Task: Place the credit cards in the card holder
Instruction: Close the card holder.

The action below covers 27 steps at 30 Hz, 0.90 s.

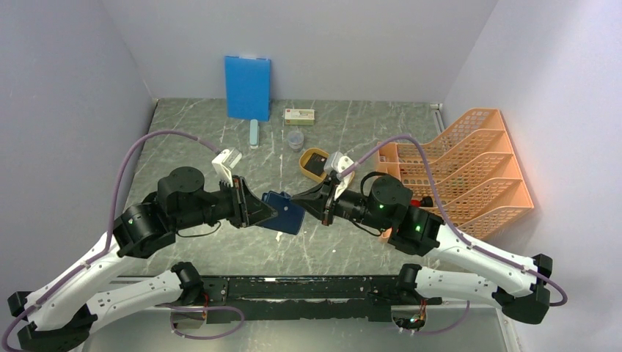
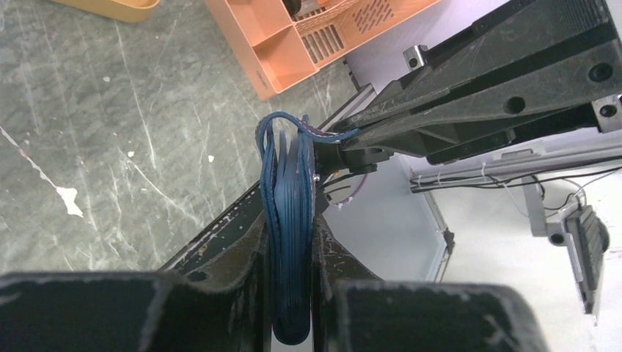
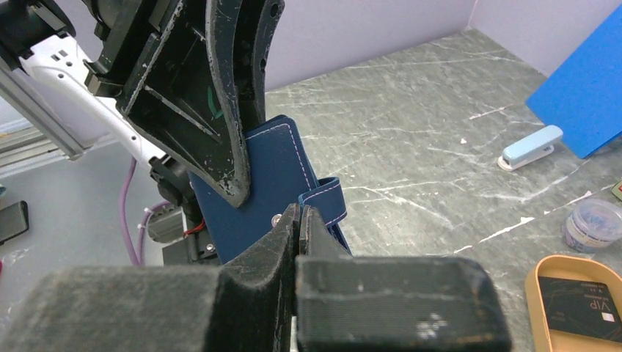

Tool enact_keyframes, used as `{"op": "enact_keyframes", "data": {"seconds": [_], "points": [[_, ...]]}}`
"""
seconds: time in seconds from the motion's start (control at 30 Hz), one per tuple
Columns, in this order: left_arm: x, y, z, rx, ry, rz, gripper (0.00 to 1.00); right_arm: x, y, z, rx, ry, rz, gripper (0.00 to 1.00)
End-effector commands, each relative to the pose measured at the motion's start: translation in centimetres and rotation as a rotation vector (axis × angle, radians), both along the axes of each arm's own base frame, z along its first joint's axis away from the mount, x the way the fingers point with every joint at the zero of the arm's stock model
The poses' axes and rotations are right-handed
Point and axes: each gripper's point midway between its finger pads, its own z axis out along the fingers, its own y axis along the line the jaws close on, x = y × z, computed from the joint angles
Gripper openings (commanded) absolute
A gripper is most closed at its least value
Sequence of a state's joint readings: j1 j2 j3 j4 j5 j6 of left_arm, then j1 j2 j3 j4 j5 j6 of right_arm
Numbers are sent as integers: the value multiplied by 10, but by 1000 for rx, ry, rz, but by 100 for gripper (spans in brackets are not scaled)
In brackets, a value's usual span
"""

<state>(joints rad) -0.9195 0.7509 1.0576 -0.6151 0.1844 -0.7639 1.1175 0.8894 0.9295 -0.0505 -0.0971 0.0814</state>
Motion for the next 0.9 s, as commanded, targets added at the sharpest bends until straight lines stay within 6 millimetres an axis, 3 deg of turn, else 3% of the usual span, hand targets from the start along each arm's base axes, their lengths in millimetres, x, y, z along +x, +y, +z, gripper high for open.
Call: {"op": "enact_keyframes", "data": {"seconds": [0.0,0.37,0.87], "points": [[2,-2,34,-117,14,36,5,6,-1,-8,-13,-4,-23,0],[4,-8,37,-197,107,72,5,9,0,-21,-39,-9,-34,0],[15,-6,41,-201,116,140,5,-3,6,-28,-69,-15,45,0]]}}
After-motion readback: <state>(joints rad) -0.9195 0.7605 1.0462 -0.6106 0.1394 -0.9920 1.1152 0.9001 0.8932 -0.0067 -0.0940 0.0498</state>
